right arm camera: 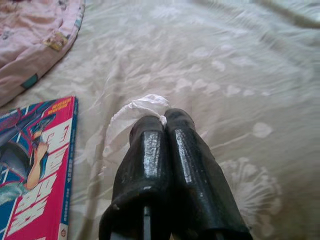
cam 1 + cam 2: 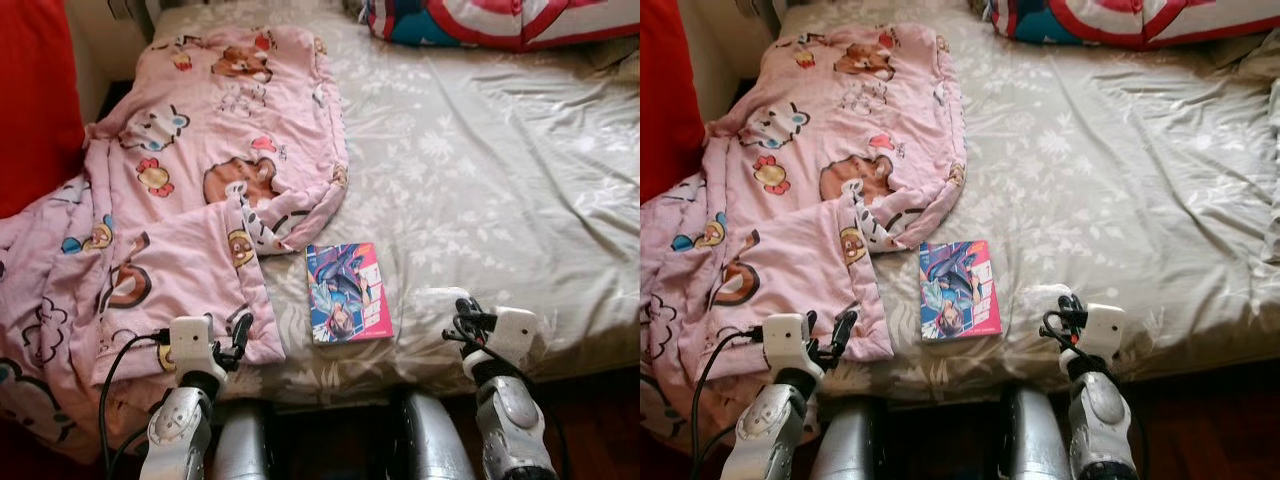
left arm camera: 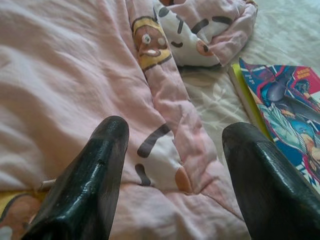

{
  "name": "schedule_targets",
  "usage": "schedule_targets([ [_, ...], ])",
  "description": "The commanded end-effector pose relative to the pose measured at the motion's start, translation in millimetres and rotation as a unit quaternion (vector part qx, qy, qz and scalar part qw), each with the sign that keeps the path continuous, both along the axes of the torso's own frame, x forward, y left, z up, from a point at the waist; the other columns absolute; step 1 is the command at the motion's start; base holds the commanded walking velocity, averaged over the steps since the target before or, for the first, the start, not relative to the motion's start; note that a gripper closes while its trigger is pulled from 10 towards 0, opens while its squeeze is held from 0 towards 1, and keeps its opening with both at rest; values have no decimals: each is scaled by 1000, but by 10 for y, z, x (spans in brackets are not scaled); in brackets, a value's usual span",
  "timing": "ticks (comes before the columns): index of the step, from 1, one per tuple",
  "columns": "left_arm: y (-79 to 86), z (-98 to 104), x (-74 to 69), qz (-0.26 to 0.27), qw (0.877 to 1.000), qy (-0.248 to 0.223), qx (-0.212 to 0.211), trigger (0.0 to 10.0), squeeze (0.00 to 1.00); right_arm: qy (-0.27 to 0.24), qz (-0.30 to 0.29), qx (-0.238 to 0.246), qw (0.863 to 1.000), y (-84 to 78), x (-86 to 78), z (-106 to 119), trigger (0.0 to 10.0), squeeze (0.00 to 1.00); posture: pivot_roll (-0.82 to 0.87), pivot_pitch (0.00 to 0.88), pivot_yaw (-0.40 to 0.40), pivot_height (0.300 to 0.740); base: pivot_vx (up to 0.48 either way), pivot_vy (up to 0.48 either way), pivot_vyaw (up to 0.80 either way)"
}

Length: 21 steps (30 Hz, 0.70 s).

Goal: Clean up the room

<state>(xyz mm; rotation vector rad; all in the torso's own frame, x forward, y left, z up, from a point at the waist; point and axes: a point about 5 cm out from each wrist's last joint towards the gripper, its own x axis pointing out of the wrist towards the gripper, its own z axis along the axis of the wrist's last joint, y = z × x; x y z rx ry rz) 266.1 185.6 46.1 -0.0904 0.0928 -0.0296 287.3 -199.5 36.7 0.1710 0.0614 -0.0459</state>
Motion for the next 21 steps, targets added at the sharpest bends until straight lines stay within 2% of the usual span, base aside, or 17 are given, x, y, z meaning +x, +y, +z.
schedule_targets([
  [1,6,-56,-23,2,1000,10,-1,10000,0,5,-6,15,1000,-7,-29,-32,10000,0,38,121,30,594,0,0,0],
  [7,-52,-65,67,-11,1000,13,1,10000,0,9,0,11,1000,48,29,5,10000,0,33,98,36,634,0,0,0],
  [11,-46,-230,54,-19,998,56,8,10000,0,52,2,6,999,64,-42,-156,10000,0,30,71,44,669,0,0,0],
  [13,-24,-350,4,-18,996,84,8,10000,0,92,-4,5,996,25,-144,-312,10000,0,34,58,43,689,0,0,0],
  [16,-17,-440,-29,-21,994,108,15,10000,0,118,-6,2,993,5,-214,-408,10000,0,39,54,44,709,0,0,0],
  [19,11,-558,-64,0,988,151,-24,10000,0,147,-7,-2,989,-15,-275,-497,10000,0,32,43,46,729,0,0,0],
  [20,46,-619,-85,11,984,175,-23,10000,0,167,-8,-9,986,-33,-312,-550,10000,0,27,36,46,738,0,0,0],
  [21,46,-619,-85,11,984,175,-23,10000,0,167,-8,-9,986,-33,-312,-550,10000,0,27,36,46,738,0,0,0],
])
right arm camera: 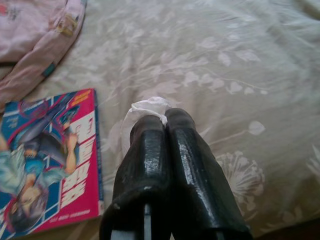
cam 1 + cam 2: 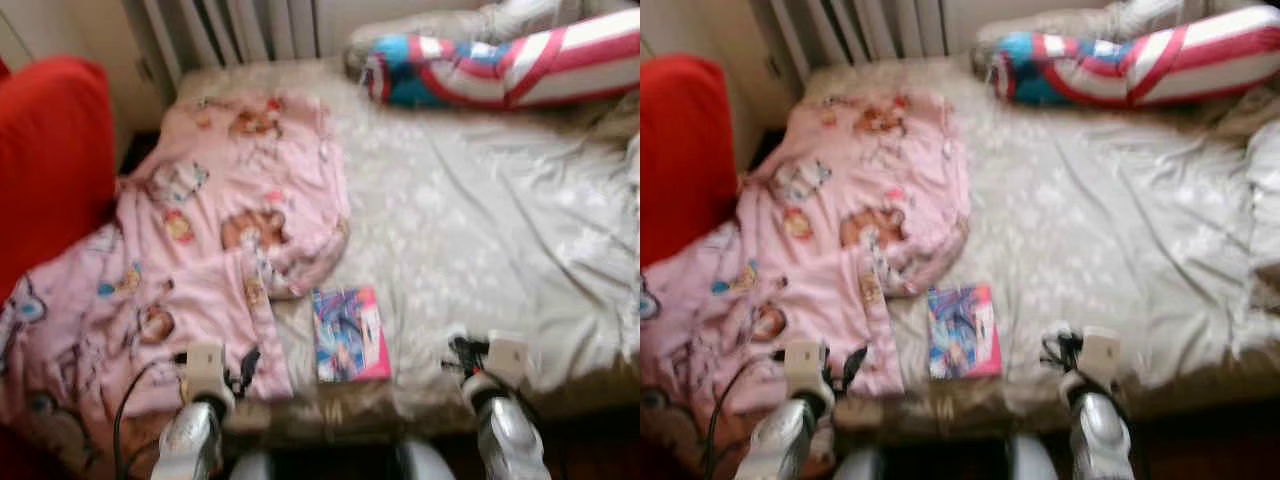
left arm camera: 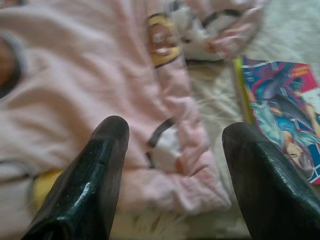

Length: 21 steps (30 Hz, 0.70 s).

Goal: Clean up the room

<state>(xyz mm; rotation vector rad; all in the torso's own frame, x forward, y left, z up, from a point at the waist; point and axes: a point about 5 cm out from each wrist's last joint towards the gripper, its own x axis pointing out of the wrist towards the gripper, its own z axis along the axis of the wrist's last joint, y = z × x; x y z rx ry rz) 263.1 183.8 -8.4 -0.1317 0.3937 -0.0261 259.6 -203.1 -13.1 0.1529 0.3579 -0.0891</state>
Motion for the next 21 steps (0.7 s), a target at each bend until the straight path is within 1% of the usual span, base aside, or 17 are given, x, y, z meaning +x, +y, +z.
schedule_targets([
  [1,66,-149,-92,3,998,57,12,10000,0,40,-2,-9,999,-23,-82,-108,10000,0,28,32,48,740,0,0,0],
  [3,41,-213,-139,-22,996,78,29,10000,0,66,-11,-9,998,-50,-146,-177,10000,0,34,25,48,740,0,0,0],
  [4,47,-234,-159,-25,995,85,37,10000,0,75,-12,-10,997,-55,-173,-203,10000,0,35,22,49,740,0,0,0],
  [6,64,-263,-176,-27,994,96,45,10000,0,88,-13,-9,996,-55,-205,-238,10000,0,33,19,52,740,0,0,0],
  [7,87,-292,-198,-21,993,107,47,10000,0,110,-15,-12,994,-58,-264,-295,10000,0,36,13,52,740,0,0,0],
  [8,99,-311,-215,-21,992,115,50,10000,0,121,-17,-11,992,-59,-297,-326,10000,0,38,11,52,740,0,0,0],
  [9,99,-311,-215,-21,992,115,50,10000,0,121,-17,-11,992,-59,-297,-326,10000,0,38,11,52,740,0,0,0],
  [11,143,-401,-319,-28,986,148,71,10000,0,160,-12,-15,987,-24,-404,-426,10000,0,36,1,53,740,0,0,0],
  [13,151,-434,-357,-27,984,159,70,10000,0,175,-10,-15,984,-4,-450,-467,10000,0,35,0,52,740,0,0,0],
  [15,156,-470,-407,-24,983,169,67,10000,0,188,-8,-14,982,9,-478,-494,10000,0,46,0,49,740,0,0,0],
  [16,176,-506,-458,-19,980,183,70,10000,0,193,-9,-9,981,23,-481,-503,10000,0,48,0,48,740,0,0,0],
  [17,182,-513,-465,-18,980,187,72,10000,0,194,-10,-8,981,26,-479,-503,10000,0,48,0,48,740,0,0,0],
  [20,220,-574,-566,-9,976,206,70,10000,0,202,-12,-7,979,33,-487,-516,10000,0,43,0,44,740,0,0,0],
  [21,220,-574,-566,-9,976,206,70,10000,0,202,-12,-7,979,33,-487,-516,10000,0,43,0,44,740,0,0,0],
])
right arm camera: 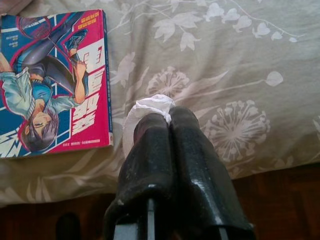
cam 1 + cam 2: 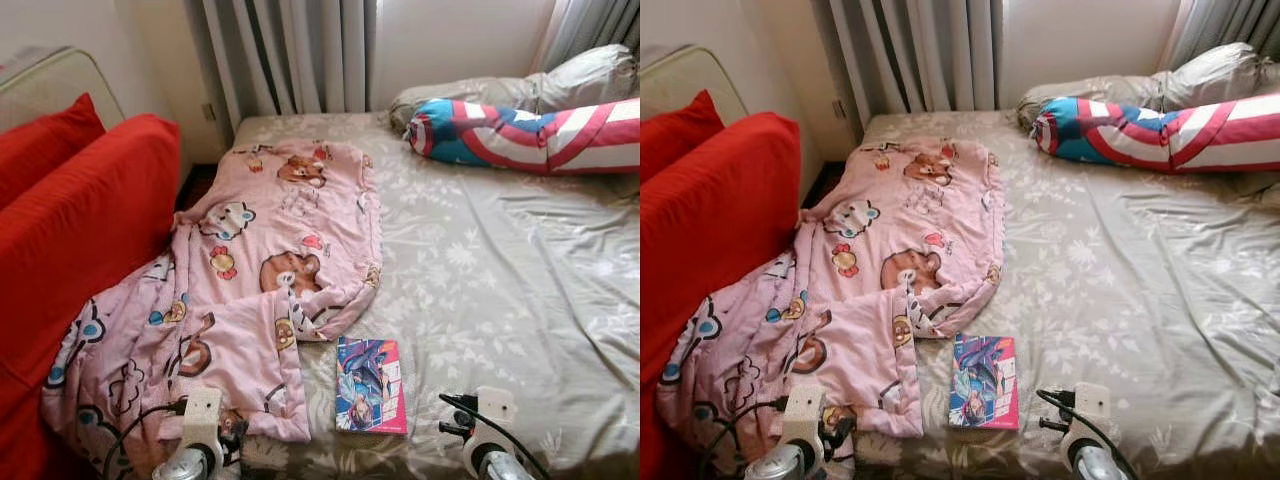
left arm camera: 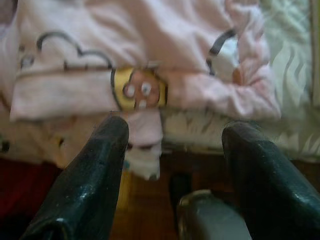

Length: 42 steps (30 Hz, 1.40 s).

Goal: Clean up the room

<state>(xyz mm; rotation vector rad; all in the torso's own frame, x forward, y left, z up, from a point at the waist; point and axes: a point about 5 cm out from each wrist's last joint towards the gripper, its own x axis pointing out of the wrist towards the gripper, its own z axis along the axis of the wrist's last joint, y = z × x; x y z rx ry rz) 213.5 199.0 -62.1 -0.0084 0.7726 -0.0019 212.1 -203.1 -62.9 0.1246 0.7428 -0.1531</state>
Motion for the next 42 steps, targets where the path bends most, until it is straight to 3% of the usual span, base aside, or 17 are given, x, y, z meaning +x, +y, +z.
schedule_targets([
  [1,84,-58,-107,8,1000,26,10,10000,0,13,6,3,1000,40,-16,-24,10000,0,46,0,41,740,0,0,0],
  [9,87,-99,-150,33,998,51,8,10000,0,41,38,-8,998,167,-35,-68,10000,0,59,0,23,740,0,0,0],
  [17,106,-83,-110,85,995,48,-13,10000,0,50,57,-12,997,289,-26,-81,10000,0,58,0,17,740,0,0,754],
  [23,144,-46,-56,85,995,42,-8,10000,0,47,62,-17,997,226,63,-28,10000,0,56,0,9,740,0,0,800],
  [42,144,-15,-1,79,996,37,-2,10000,0,42,72,-26,996,209,135,16,10000,0,67,0,-4,740,0,0,800],
])
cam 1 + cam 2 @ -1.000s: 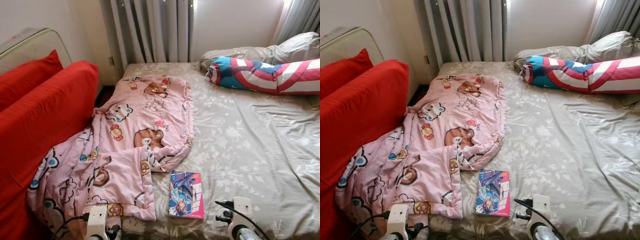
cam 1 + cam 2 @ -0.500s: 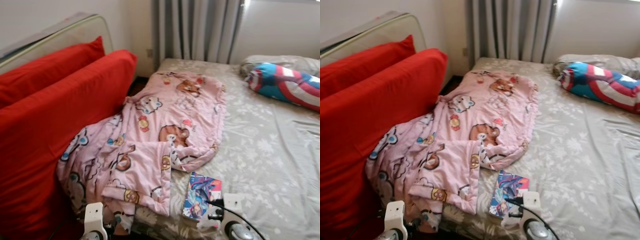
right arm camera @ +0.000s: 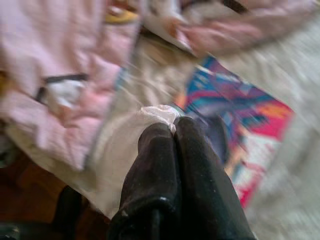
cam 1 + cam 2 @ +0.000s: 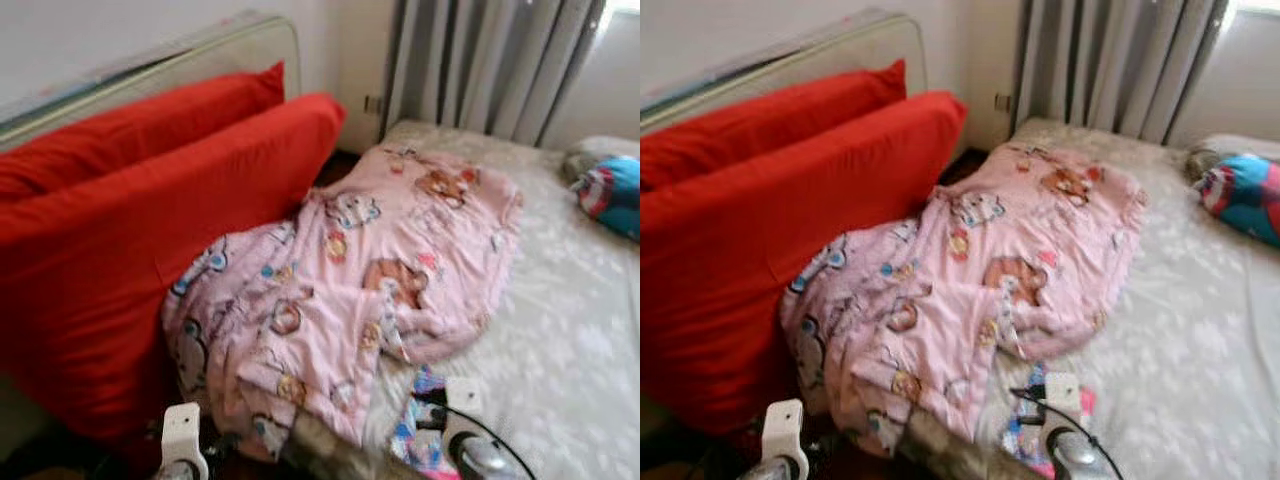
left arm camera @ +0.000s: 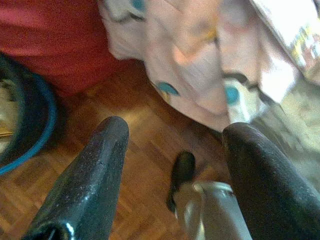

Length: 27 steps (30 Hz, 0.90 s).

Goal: Clean up the room

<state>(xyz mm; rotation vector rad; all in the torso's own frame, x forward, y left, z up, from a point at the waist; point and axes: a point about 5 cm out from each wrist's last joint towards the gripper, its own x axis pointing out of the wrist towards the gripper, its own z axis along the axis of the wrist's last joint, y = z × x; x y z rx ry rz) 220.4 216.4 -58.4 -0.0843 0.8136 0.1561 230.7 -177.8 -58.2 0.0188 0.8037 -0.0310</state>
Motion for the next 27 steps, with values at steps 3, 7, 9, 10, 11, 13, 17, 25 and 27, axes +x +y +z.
schedule_targets([
  [3,-43,-49,-61,-9,1000,15,2,10000,0,12,-4,-4,1000,-47,-49,-29,10000,0,69,0,-8,740,0,0,800],
  [7,-61,-45,-49,-22,1000,16,6,10000,0,12,-2,-2,1000,-52,-46,-27,10000,0,70,0,-13,740,0,0,800],
  [9,-71,-50,-52,-28,999,19,10,10000,0,13,0,-1,1000,-50,-48,-28,10000,0,67,0,-14,740,0,0,800],
  [10,-75,-52,-55,-32,999,20,11,10000,0,13,0,-1,1000,-50,-49,-28,10000,0,66,0,-15,740,0,0,800],
  [11,-79,-54,-56,-33,999,21,12,10000,0,13,0,0,1000,-49,-51,-30,10000,0,66,0,-15,740,0,0,800],
  [13,-83,-53,-54,-34,999,20,12,10000,0,13,0,0,1000,-52,-53,-30,10000,0,65,0,-16,740,0,0,800],
  [17,-94,-45,-36,-31,999,18,12,10000,0,15,-1,0,1000,-67,-53,-30,10000,0,71,0,-22,740,0,0,800],
  [25,-111,-39,-19,-29,999,16,12,10000,0,14,0,1,1000,-64,-38,-20,10000,0,76,0,-25,740,0,0,800],
  [27,-114,-38,-18,-29,999,16,12,10000,0,13,0,2,1000,-64,-37,-20,10000,0,77,0,-25,740,0,0,800],
])
